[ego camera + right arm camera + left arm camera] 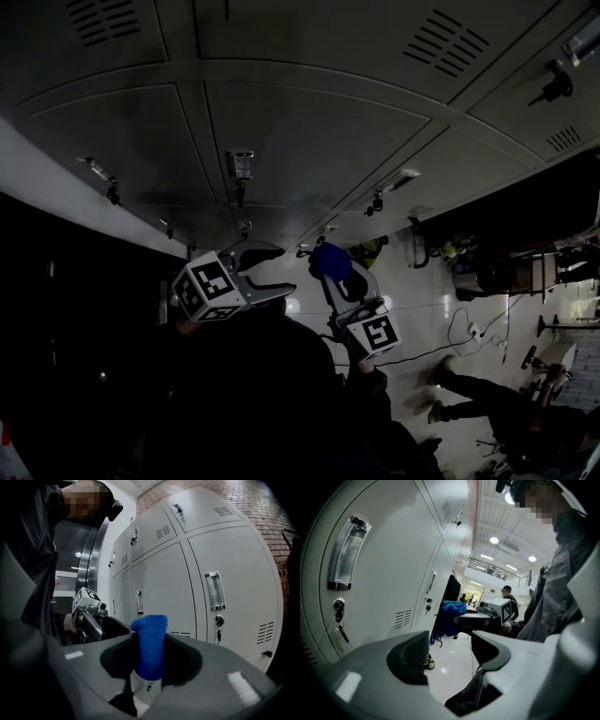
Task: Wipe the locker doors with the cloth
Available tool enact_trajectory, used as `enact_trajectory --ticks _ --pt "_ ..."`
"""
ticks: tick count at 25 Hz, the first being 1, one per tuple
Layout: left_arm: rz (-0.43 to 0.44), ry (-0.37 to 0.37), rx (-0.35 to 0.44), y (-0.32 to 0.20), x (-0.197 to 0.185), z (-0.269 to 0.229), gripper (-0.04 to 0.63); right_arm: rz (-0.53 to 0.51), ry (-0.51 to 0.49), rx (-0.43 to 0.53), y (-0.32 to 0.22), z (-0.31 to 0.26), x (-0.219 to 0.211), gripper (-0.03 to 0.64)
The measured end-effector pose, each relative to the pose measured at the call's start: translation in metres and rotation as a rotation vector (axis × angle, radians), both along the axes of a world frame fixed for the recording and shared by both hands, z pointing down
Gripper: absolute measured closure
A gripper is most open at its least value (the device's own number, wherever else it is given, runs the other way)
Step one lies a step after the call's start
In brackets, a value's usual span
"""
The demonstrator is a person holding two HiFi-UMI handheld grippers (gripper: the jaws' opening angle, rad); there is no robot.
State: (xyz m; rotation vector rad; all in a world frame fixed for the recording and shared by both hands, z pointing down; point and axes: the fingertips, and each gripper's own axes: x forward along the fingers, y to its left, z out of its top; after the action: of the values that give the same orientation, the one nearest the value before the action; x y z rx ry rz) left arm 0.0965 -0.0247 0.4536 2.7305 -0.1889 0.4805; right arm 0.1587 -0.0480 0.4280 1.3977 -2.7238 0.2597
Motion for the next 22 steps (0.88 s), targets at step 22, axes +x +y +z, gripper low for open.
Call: enact_trajectory --ticks 22 --pt "-0.018 0.0 -0.003 -0.01 -0.012 -0.001 0.332 -0.005 -0.009 0.009 -0.012 -0.003 -0.009 0.497"
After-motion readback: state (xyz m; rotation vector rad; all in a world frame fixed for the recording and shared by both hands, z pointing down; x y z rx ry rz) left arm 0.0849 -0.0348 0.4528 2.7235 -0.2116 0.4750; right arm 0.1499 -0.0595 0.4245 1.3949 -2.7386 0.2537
